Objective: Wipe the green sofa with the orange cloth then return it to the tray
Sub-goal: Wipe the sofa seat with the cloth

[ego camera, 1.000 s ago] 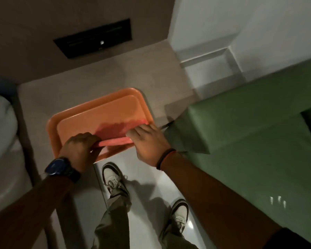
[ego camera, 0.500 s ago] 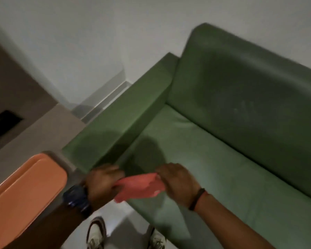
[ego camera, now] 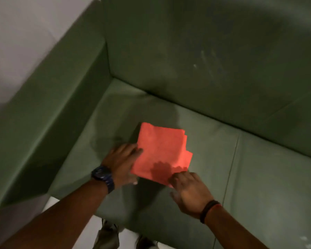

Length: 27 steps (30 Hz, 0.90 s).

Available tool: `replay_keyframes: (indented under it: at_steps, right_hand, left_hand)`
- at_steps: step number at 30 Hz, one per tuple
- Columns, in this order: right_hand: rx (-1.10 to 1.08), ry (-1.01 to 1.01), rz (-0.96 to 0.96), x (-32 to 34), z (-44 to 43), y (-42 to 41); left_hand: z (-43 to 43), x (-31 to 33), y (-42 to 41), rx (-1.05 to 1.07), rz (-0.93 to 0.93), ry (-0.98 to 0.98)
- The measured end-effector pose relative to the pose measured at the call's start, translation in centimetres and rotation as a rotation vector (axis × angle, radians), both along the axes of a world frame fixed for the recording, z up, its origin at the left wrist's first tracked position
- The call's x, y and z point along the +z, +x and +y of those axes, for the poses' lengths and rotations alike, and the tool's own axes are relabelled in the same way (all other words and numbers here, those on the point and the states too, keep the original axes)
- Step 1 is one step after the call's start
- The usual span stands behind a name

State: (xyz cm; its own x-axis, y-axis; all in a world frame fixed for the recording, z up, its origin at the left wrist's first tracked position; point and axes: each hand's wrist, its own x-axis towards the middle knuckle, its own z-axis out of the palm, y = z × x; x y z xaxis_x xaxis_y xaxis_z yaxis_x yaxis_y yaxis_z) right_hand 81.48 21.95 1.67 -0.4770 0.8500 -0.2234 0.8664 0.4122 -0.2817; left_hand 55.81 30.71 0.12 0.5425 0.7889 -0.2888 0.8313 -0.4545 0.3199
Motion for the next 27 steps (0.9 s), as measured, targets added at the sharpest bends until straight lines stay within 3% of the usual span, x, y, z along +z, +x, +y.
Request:
replay_keyframes:
  at_steps: [4,11,13,17,20,22,25,27]
  right_hand:
    - [-0.196,-0.078,0.169,-5.2,-0.1,-2.2]
    - [-0.646,-0.03,-0.047,-12.4,5.0,-8.2]
    - [-0.604,-0.006,-0.063,-13.2,3.8,-10.0]
    - [-0.313,0.041,-0.086,-14.0,2.3,-7.9]
    - [-0.564,0.049,-0.107,-13.8,3.1,-7.4]
    - [-0.597,0.034,-0.109,-13.7,3.2,-9.1]
    - [-0.286,0.05,-0.108,-14.1,2.5,-8.6]
    - [-0.232,0.089,-0.109,-14.1,2.8,-6.2]
  left_hand:
    - [-1.2,-6.7,-5.4,0.17,0.351,-0.216]
    - [-2.0,-10.9,-6.5,0.207,0.361,-0.221]
    - [-2.1,-11.0,-6.5,0.212,0.361,-0.208]
    - [-2.1,-10.6,-6.2,0.206,0.382,-0.221]
    - [-2.0,-10.4,-6.2,0.215,0.387,-0.216]
    - [-1.9,-10.4,-6.1,0.217,0.382,-0.221]
    - [-2.0,-10.5,-6.1,0.211,0.387,-0.225]
    - [-2.0,-10.5,-6.0,0.217,0.385,-0.225]
